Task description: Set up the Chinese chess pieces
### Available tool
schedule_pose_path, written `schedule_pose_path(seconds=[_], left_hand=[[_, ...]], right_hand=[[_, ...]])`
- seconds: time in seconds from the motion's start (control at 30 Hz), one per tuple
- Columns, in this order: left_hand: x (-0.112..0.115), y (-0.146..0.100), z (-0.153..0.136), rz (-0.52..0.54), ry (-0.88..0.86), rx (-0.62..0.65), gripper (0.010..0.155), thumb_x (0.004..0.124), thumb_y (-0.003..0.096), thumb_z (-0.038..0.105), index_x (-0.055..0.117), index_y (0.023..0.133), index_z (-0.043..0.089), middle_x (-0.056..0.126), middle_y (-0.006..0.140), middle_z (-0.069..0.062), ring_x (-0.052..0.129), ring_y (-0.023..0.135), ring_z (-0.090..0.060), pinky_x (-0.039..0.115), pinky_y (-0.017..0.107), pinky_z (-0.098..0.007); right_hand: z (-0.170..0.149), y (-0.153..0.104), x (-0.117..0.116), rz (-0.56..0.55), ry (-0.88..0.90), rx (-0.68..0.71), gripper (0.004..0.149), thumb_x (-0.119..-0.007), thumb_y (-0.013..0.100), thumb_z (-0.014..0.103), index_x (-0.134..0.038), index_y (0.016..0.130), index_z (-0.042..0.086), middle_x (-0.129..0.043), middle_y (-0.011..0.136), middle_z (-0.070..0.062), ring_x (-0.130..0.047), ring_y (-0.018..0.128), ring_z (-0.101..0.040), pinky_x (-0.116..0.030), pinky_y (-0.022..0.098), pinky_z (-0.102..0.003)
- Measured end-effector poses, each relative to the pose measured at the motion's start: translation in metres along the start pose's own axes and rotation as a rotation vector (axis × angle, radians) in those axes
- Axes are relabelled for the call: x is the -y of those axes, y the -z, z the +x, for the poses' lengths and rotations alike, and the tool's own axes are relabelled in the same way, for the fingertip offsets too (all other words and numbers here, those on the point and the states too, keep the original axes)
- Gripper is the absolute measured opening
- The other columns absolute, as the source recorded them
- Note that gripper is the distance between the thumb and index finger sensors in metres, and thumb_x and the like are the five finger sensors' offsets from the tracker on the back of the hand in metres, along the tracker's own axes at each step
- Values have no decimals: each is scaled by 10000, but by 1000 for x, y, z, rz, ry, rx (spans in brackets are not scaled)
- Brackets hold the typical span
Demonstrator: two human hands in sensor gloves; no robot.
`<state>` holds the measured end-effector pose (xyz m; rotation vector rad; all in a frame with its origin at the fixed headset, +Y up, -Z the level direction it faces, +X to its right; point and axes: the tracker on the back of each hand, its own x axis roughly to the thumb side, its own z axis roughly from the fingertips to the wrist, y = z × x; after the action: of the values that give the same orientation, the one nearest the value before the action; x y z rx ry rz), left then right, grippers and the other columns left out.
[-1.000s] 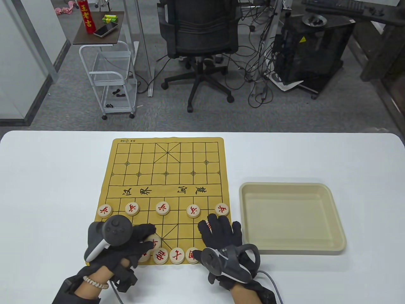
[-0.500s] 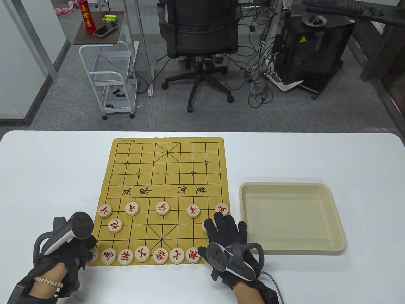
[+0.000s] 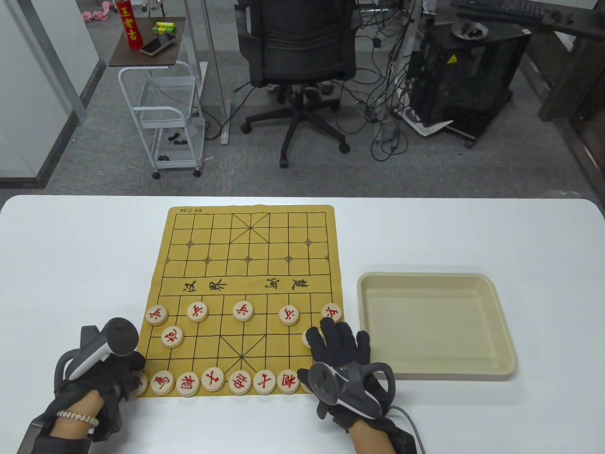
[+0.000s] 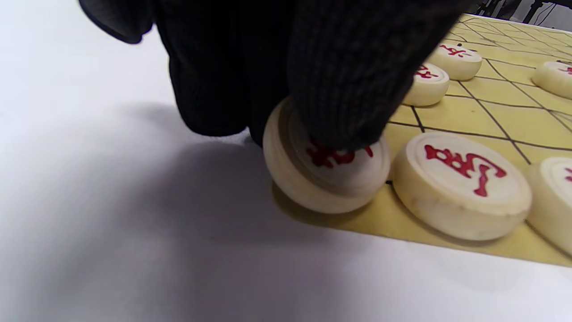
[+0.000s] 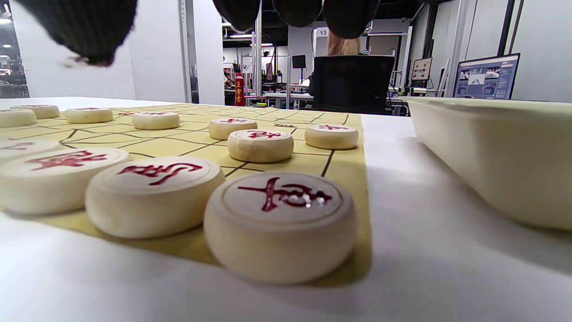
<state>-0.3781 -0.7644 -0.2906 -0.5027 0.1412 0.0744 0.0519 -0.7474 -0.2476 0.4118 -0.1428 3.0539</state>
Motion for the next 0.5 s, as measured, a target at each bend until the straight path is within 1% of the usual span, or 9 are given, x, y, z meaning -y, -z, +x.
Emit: schedule_pose_path(seconds=[0.13,0.23,0.33,0.43,0.5], left_hand=[[3,-2,4,45,58,-29,582,947,350,294,810,915,282,947,917,-66,962,820,-354,567,696,-680],[6,-2,6,59,66,-31,579,943,353,292,807,916,278,933,916,-68,952,820,-359,567,694,-677],[7,-4,10,75,114,-40,577,939,357,298,805,918,277,932,923,-67,949,828,-362,563,698,-679],[4,-8,16,110,151,-44,590,938,360,310,793,931,274,910,948,-77,924,857,-375,546,702,-685],[-1,-11,25,127,208,-55,576,925,373,296,792,933,271,903,958,-85,916,868,-384,535,705,-690]], right_hand=[[0,0,0,-3,3,-3,832,-819,458,629,-510,1150,286,-457,1233,-115,-558,1139,-451,-451,770,-741],[-1,0,-1,-6,5,-5,836,-821,456,629,-508,1151,284,-454,1233,-118,-553,1141,-451,-449,770,-741],[-1,0,-1,-15,4,-10,834,-830,455,621,-510,1149,286,-459,1232,-108,-556,1142,-445,-451,771,-740],[-1,0,-1,-25,2,-17,834,-828,458,620,-507,1150,284,-456,1233,-109,-554,1141,-445,-449,771,-740],[-1,0,-1,-13,12,-10,839,-820,457,632,-500,1153,290,-441,1237,-116,-521,1149,-459,-439,771,-744]])
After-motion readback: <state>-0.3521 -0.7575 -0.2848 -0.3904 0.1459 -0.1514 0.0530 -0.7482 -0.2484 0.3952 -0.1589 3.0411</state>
